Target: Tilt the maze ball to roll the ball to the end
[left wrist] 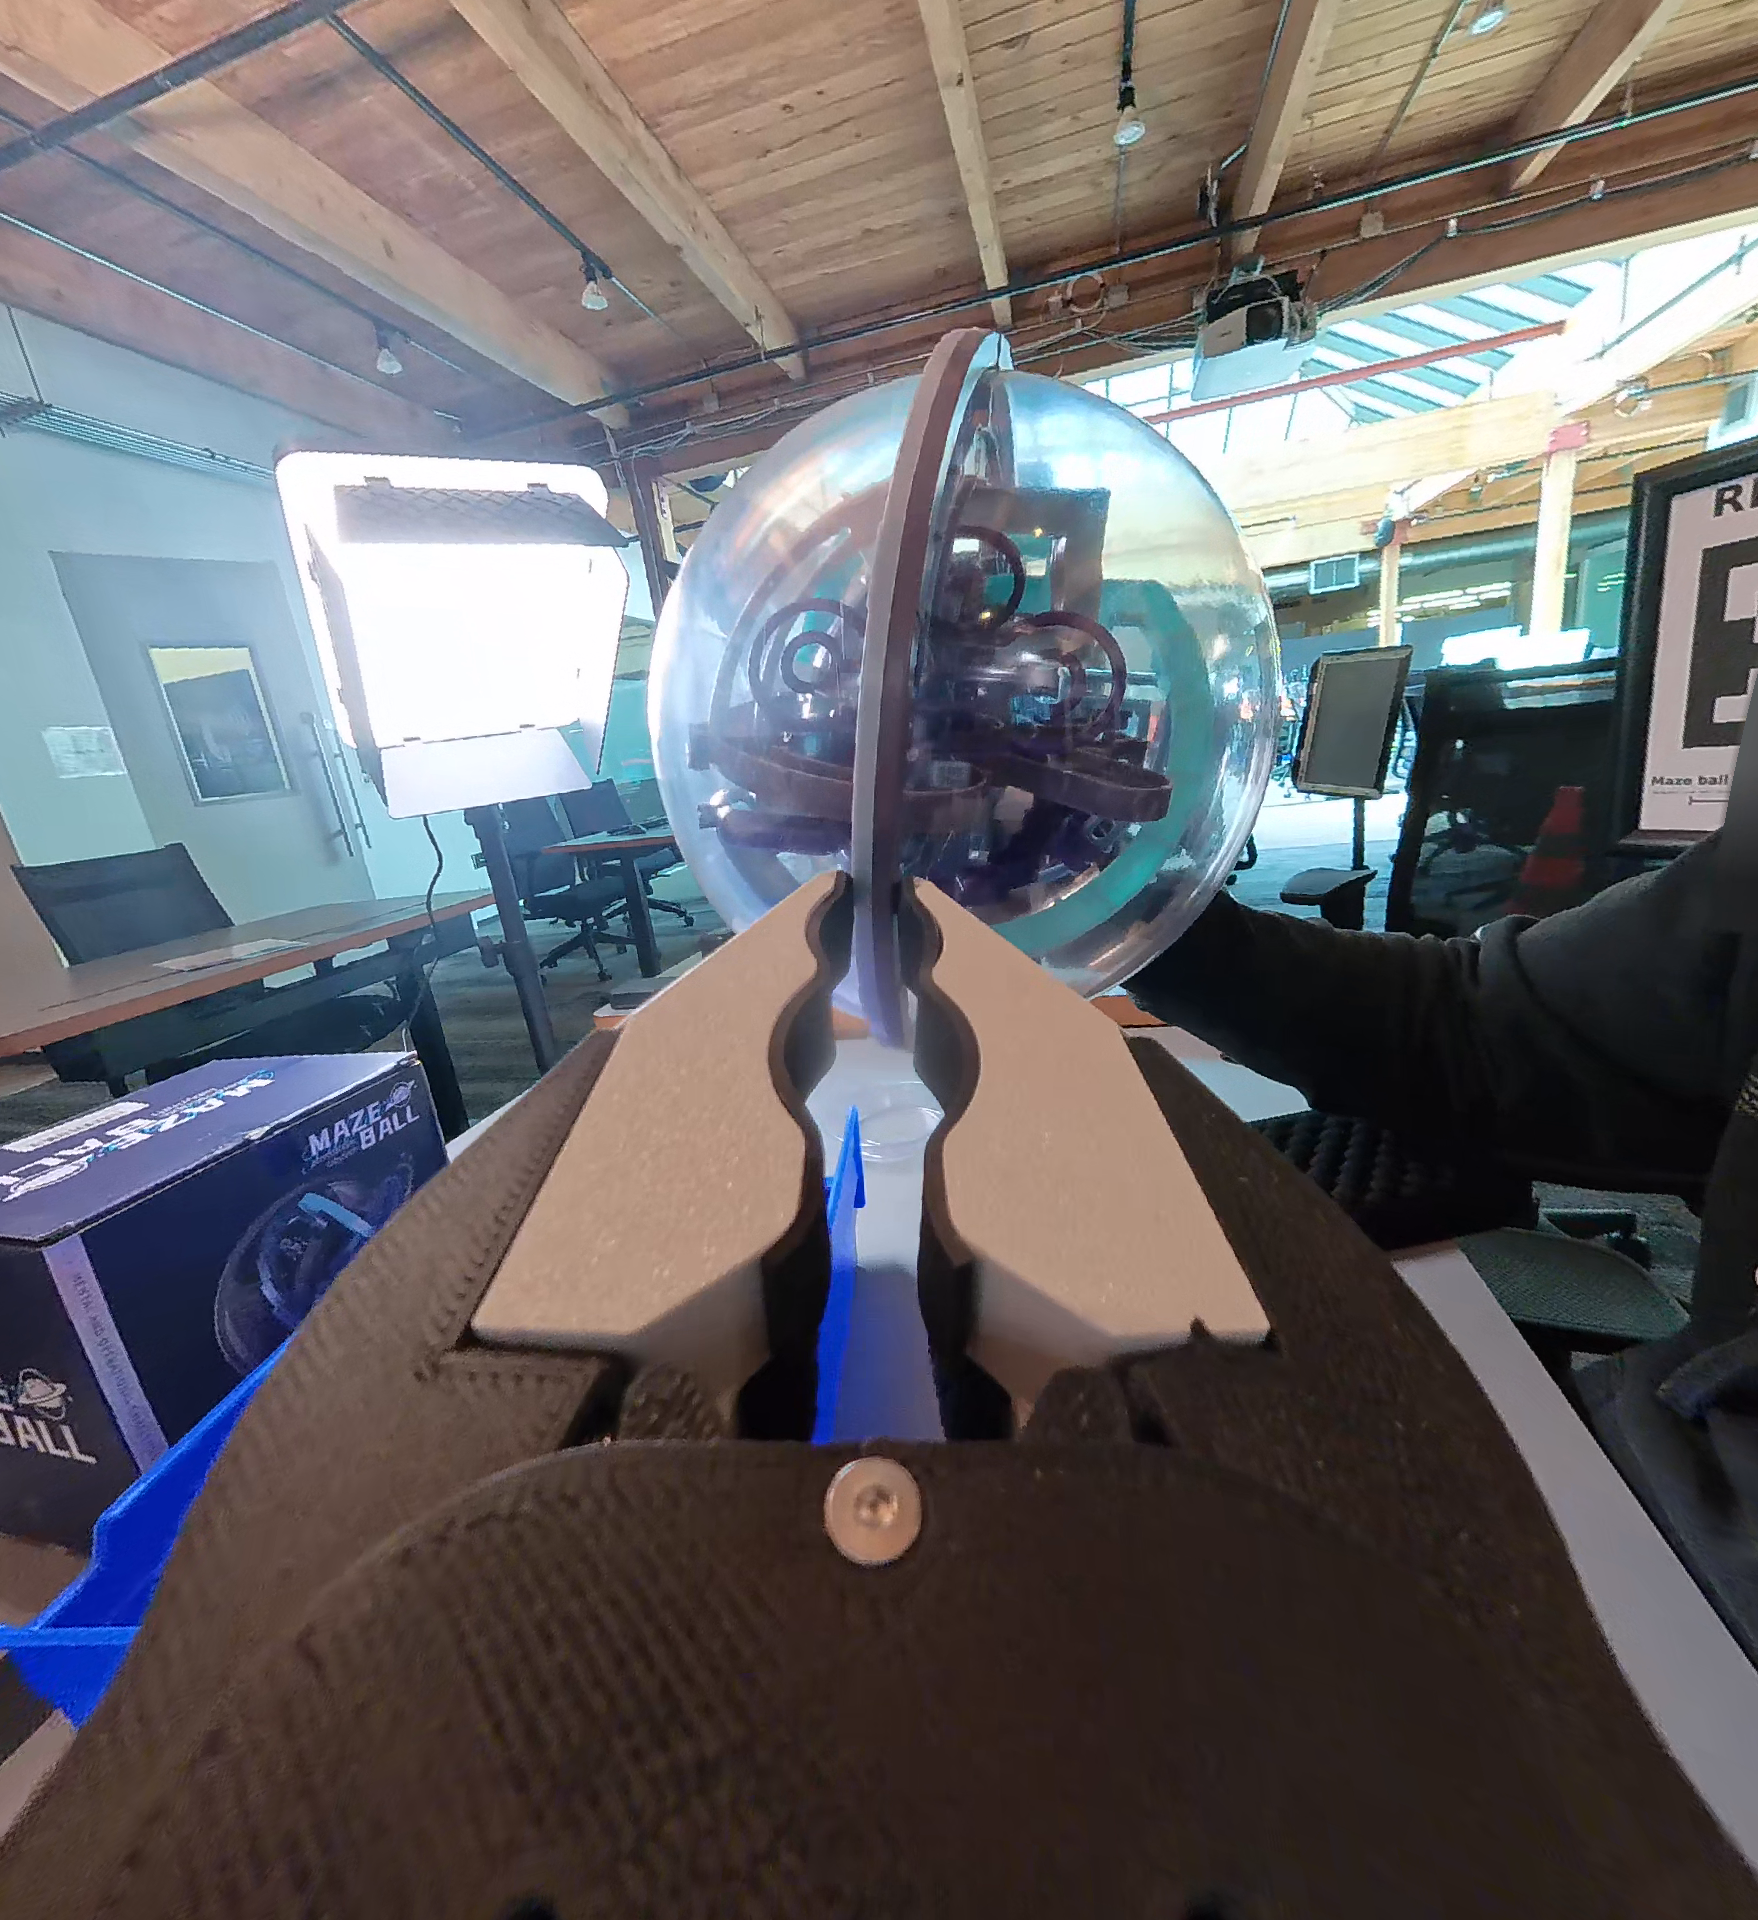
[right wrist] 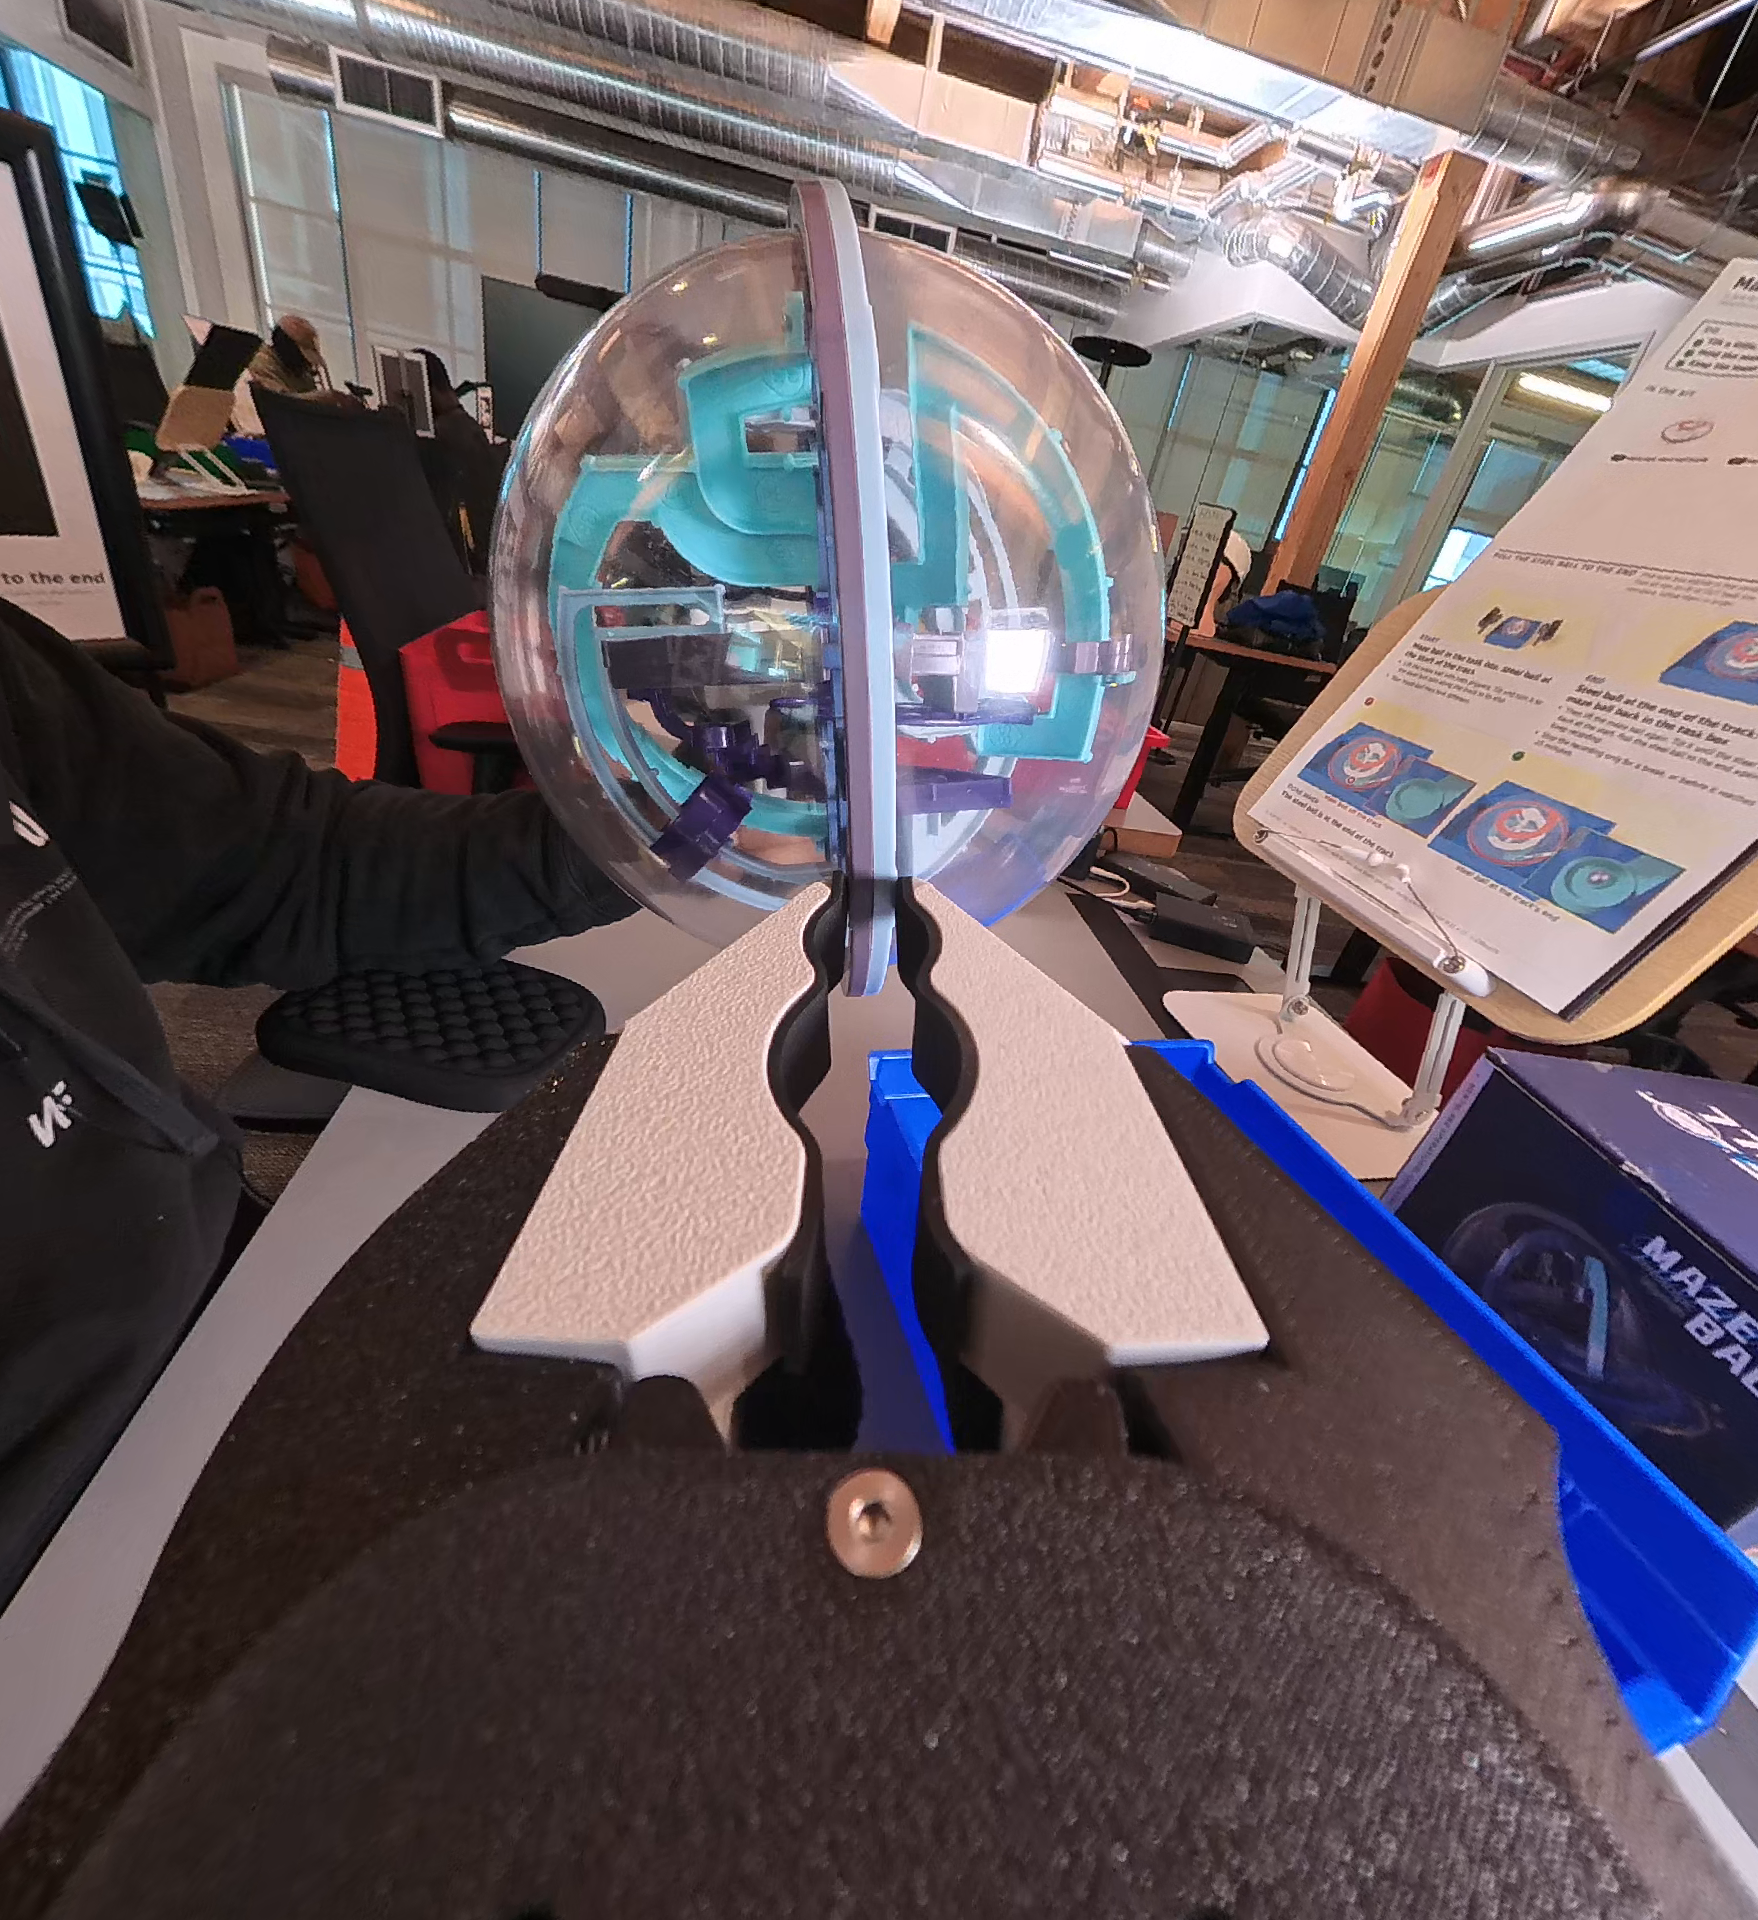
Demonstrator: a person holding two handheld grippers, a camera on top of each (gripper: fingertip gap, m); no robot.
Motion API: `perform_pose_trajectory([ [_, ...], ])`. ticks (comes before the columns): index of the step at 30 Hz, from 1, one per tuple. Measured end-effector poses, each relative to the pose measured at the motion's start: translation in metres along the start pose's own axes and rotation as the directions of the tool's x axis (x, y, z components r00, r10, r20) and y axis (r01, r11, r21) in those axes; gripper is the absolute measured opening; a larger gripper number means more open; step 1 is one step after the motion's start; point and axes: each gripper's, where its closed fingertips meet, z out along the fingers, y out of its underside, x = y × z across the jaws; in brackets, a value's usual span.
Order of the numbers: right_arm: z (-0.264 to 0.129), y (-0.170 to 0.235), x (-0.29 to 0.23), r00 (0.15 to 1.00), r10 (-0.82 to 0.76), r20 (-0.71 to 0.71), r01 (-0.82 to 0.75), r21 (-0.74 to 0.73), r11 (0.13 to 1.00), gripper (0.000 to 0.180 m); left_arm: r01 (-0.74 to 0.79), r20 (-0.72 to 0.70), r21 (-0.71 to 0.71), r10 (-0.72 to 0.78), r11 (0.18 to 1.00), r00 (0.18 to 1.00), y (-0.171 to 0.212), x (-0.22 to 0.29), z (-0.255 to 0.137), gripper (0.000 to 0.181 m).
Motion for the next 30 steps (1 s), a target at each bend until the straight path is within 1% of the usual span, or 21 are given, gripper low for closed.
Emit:
perform_pose_trajectory([
  [23,0.003,-0.021,0.005,0.997,-0.078,0.001,0.078,-0.024,0.997,0.007,-0.06,-0.014,0.04,0.06,0.997,0.998,-0.012,-0.005,0.004,0.007],
  [30,0.004,-0.027,0.004,0.994,-0.107,0.007,0.107,-0.004,0.994,0.007,-0.089,-0.019,0.048,0.09,0.995,0.996,-0.02,-0.003,0.004,0.007],
])
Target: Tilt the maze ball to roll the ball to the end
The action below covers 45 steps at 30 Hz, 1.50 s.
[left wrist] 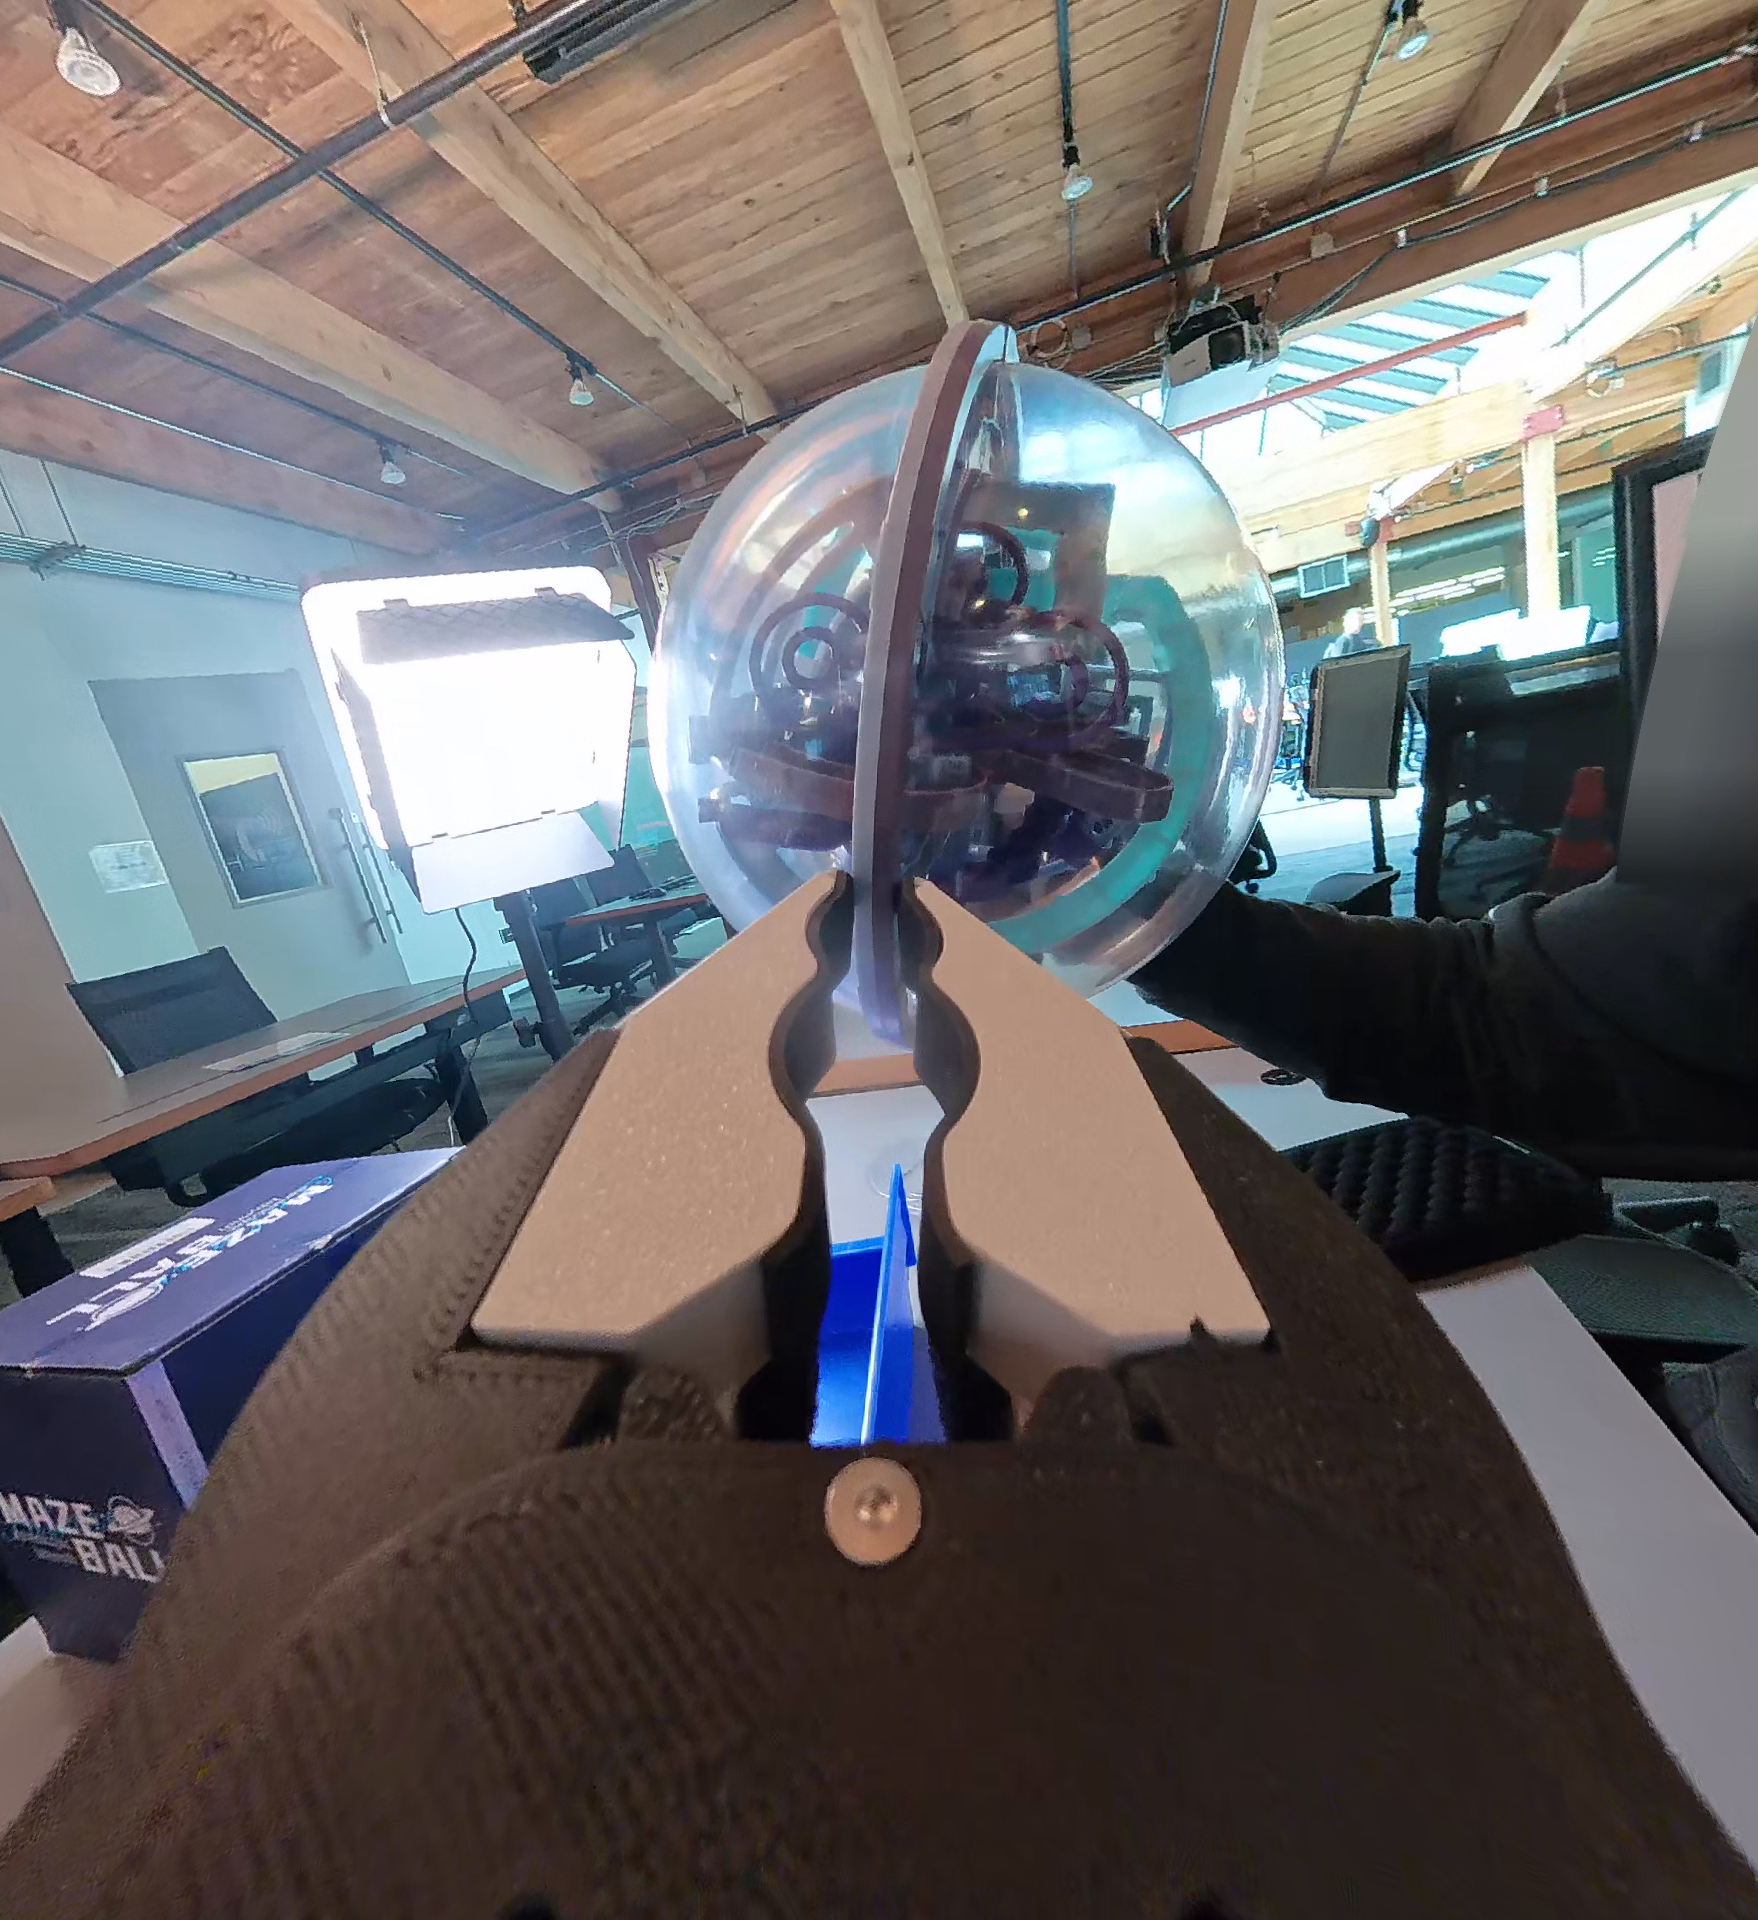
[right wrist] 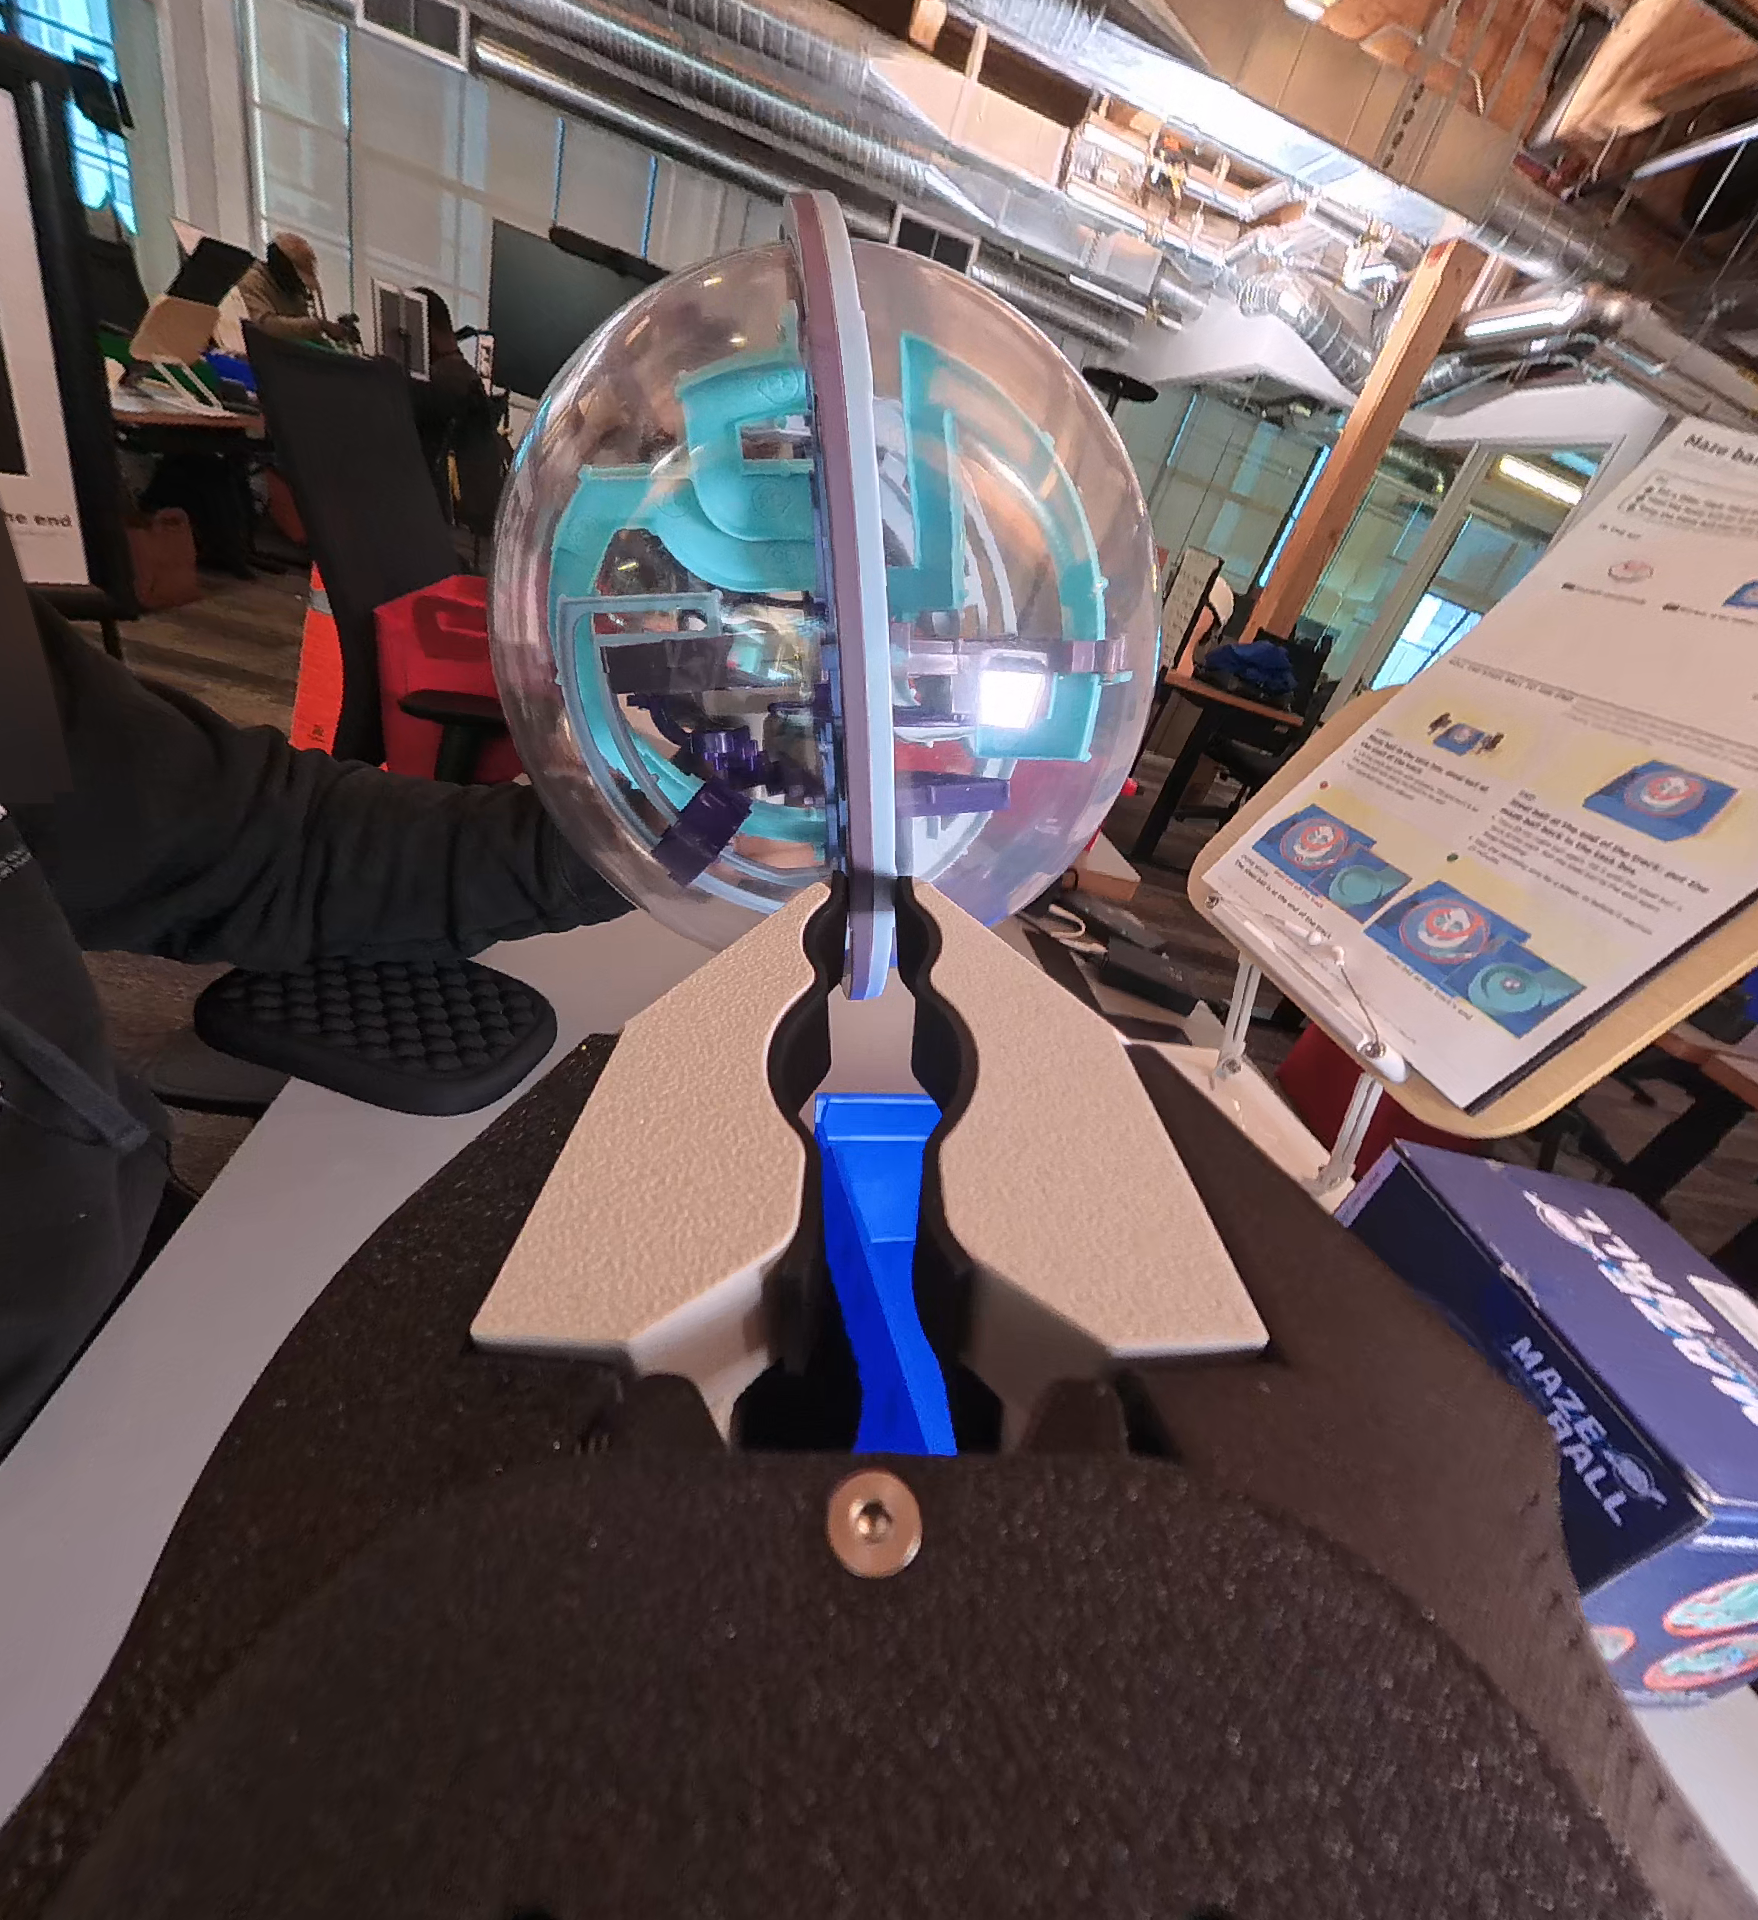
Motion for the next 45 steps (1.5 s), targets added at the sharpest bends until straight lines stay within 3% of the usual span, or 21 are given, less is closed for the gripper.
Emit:
perform_pose_trajectory([
  [29,0.004,-0.025,0.005,0.996,-0.085,0.015,0.085,0.012,0.996,0.007,-0.07,-0.015,0.04,0.071,0.997,0.997,-0.028,-0.003,0.006,0.007],
  [45,0.011,-0.018,0.0,0.999,-0.019,0.026,0.017,0.083,0.996,0.007,-0.074,0.018,0.006,0.074,0.997,0.997,-0.042,0.003,0.001,0.007],
])
